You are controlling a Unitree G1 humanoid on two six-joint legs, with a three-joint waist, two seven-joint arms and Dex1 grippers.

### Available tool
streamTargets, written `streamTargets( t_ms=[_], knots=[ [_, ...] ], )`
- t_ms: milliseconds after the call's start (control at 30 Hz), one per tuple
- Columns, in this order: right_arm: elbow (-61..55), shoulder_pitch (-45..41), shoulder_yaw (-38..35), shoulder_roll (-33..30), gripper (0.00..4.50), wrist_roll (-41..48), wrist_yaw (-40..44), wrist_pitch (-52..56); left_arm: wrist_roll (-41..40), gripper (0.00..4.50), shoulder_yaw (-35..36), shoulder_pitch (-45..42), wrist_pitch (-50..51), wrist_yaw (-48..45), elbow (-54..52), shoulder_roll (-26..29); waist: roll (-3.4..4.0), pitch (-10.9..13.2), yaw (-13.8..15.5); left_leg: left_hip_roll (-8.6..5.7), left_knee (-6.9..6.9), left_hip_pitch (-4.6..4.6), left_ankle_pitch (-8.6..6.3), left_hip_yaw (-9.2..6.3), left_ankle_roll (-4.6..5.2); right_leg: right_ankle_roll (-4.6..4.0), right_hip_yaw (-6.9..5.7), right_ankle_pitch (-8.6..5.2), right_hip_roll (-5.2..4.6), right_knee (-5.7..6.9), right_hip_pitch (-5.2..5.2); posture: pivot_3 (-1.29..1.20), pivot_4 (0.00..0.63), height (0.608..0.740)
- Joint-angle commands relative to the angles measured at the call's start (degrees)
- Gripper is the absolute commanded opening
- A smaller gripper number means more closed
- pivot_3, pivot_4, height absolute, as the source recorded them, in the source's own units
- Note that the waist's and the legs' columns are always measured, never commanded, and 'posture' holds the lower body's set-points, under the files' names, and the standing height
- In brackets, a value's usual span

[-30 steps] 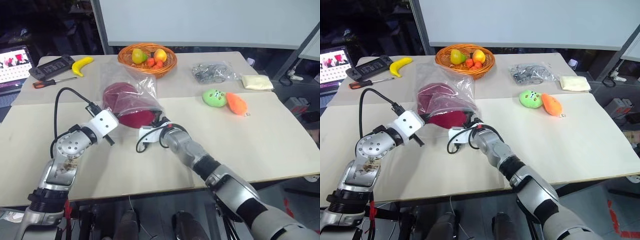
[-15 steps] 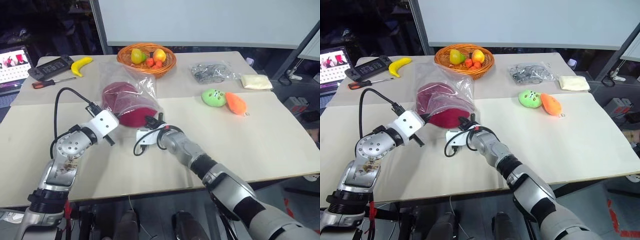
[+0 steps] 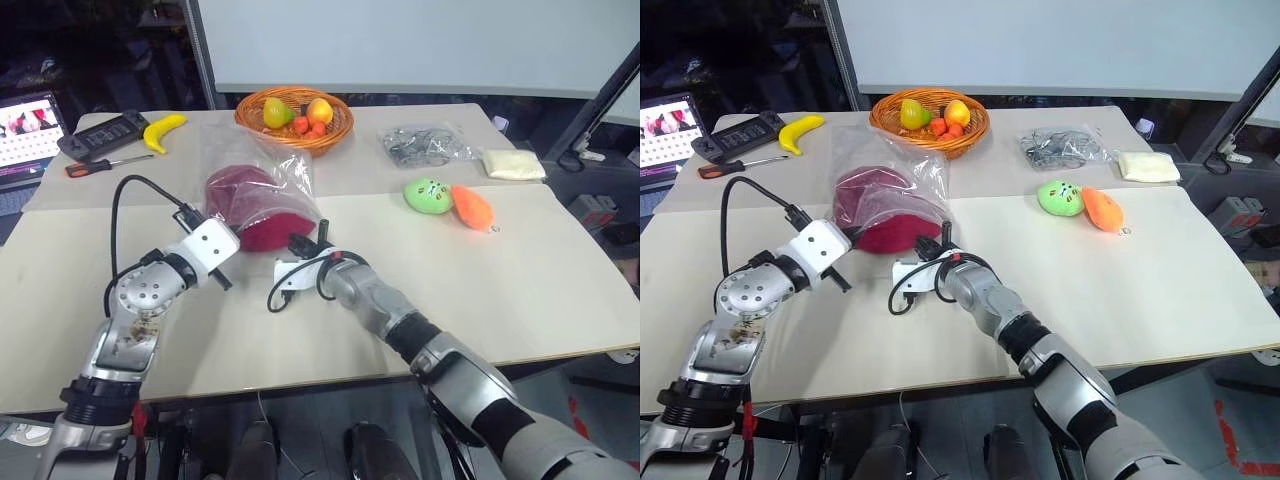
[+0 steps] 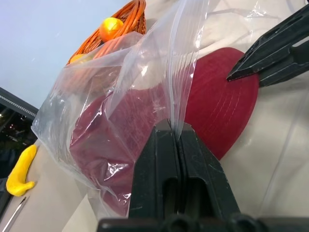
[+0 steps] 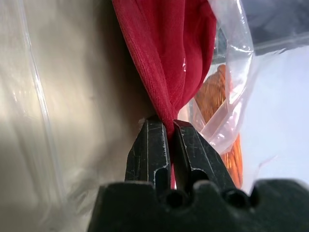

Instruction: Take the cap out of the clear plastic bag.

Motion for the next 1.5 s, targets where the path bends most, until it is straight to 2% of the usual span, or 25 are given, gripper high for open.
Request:
streamTargets(
  t_ms=[33, 233, 333, 667, 767, 900, 967, 1100, 1167, 1267, 1367, 1467, 1500],
  knots=[
    [-9.63, 4.17, -3.64, -2.38, 0.07, 6.67, 7.18, -1.49, 0.38, 0.0, 0.18, -0.17, -0.92, 1.04, -1.04, -0.31, 0.0, 0.0, 0.12, 0.0, 0.0, 0.0, 0.0, 0.0, 0.0, 0.0, 0.0, 0.0, 0.0, -0.01, 0.0, 0.0, 0.15, 0.74],
    [-30.24, 13.32, -7.91, -10.23, 0.07, 11.47, 14.71, -2.82, 0.26, 0.0, 0.45, 0.96, -0.92, 1.55, -1.39, -0.45, 0.0, 0.0, 0.35, 0.0, 0.01, -0.01, 0.0, -0.01, 0.0, 0.01, -0.02, -0.01, -0.01, -0.04, 0.08, 0.0, 0.15, 0.74],
    [-38.67, 18.71, -10.08, -13.34, 0.07, 17.09, 19.7, -3.33, 0.27, 0.0, 0.35, 1.29, -1.0, 1.75, -1.3, -0.61, 0.0, 0.0, 0.36, 0.0, 0.02, 0.0, 0.0, -0.01, 0.0, 0.02, -0.02, -0.01, -0.01, -0.05, 0.09, 0.0, 0.15, 0.74],
    [-49.36, 27.92, -13.03, -21.67, 0.07, 25.4, 32.54, -0.13, 0.18, 0.0, -0.01, 0.79, -2.09, 1.46, 0.47, -0.83, -0.01, 0.0, 0.44, 0.0, 0.15, 0.18, -0.01, -0.02, 0.0, 0.05, -0.06, -0.03, -0.01, -0.1, 0.4, 0.0, 0.15, 0.74],
    [-53.41, 29.37, -16.75, -23.24, 0.07, 35.27, 40.42, 12.62, 0.14, 0.0, 0.06, 0.66, -2.57, 1.42, 1.05, -0.79, -0.02, 0.0, 0.66, 0.0, 0.15, 0.21, -0.01, -0.03, 0.01, 0.06, -0.07, -0.03, -0.01, -0.14, 0.47, 0.0, 0.15, 0.74],
    [-61.6, 29.2, -26.08, -25.95, 0.07, 56.51, 48.63, 35.7, 0.03, 0.0, 0.16, 0.78, -3.04, 1.36, 1.39, -0.64, -0.03, -0.01, 1.17, 0.0, 0.19, 0.28, -0.02, -0.05, 0.02, 0.06, -0.1, -0.04, -0.05, -0.16, 0.61, 0.0, 0.15, 0.74],
    [-63.95, 28.91, -29.98, -29.96, 0.07, 65.15, 53.35, 42.49, 0.07, 0.0, -0.03, 0.95, -3.26, 1.4, 1.42, -0.68, -0.03, -0.01, 1.52, -0.01, 0.2, 0.29, -0.03, -0.05, 0.03, 0.06, -0.11, -0.04, -0.07, -0.17, 0.63, 0.0, 0.15, 0.74],
    [-63.44, 25.98, -42.52, -37.08, 0.07, 89.19, 61.53, 56.6, 0.17, 0.0, -0.48, 1.2, -3.66, 1.51, 1.5, -1.01, -0.03, 0.0, 1.99, -0.02, 0.18, 0.32, -0.05, -0.03, 0.07, 0.06, -0.12, -0.04, -0.11, -0.24, 0.66, 0.0, 0.15, 0.74],
    [-59.68, 22.63, -47.88, -36.42, 0.07, 97.88, 59.85, 60.2, 0.15, 0.0, -0.52, 1.24, -3.65, 1.57, 1.49, -1.11, -0.03, 0.0, 1.97, 0.0, 0.17, 0.3, -0.07, -0.03, 0.1, 0.06, -0.12, -0.04, -0.1, -0.29, 0.66, 0.0, 0.15, 0.74],
    [-52.04, 16.35, -53.83, -32.7, 0.07, 104.81, 52.79, 61.42, 0.14, 0.0, -0.35, 1.9, -3.77, 1.74, 1.49, -1.19, -0.03, 0.01, 1.32, -0.02, 0.19, 0.29, -0.07, 0.04, 0.11, 0.07, -0.03, -0.03, -0.1, -0.28, 0.62, 0.0, 0.15, 0.74],
    [-43.11, 8.78, -57.54, -27.06, 0.07, 103.62, 39.2, 58.52, 0.24, 0.0, 0.21, 4.4, -4.01, 2.19, 0.65, -1.19, -0.03, 0.0, 0.91, -0.01, 0.22, 0.3, -0.07, 0.03, 0.11, 0.08, -0.04, -0.03, -0.07, -0.28, 0.62, 0.0, 0.15, 0.74],
    [-37.63, 4.23, -59.38, -24.31, 0.07, 100.66, 30.45, 55.88, 0.37, 0.0, 0.8, 6.65, -4.17, 2.84, -0.22, -1.11, -0.02, 0.01, 0.64, -0.02, 0.2, 0.25, -0.07, 0.03, 0.11, 0.09, -0.04, -0.03, -0.08, -0.29, 0.59, 0.0, 0.15, 0.74],
    [-35.55, 2.72, -58.64, -23.96, 0.07, 95.81, 26.86, 51.97, 0.47, 0.0, 1.05, 7.53, -4.17, 3.09, -0.48, -1.04, -0.01, 0.01, 0.8, -0.02, 0.18, 0.22, -0.08, 0.03, 0.12, 0.1, -0.04, -0.03, -0.09, -0.29, 0.55, 0.0, 0.15, 0.74]
  ],
)
